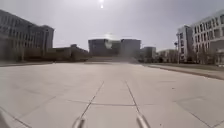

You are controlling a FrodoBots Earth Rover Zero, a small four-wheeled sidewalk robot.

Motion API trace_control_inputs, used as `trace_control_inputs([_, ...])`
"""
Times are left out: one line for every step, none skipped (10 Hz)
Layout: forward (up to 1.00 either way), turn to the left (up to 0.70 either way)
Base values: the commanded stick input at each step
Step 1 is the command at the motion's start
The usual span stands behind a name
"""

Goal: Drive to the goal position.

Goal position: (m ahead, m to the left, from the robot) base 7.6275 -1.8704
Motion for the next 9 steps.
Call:
trace_control_inputs([0.7, 0.0])
trace_control_inputs([0.7, 0.0])
trace_control_inputs([0.7, 0.0])
trace_control_inputs([0.7, 0.0])
trace_control_inputs([0.7, 0.0])
trace_control_inputs([0.7, 0.0])
trace_control_inputs([0.7, 0.0])
trace_control_inputs([0.7, 0.0])
trace_control_inputs([0.7, -0.11])
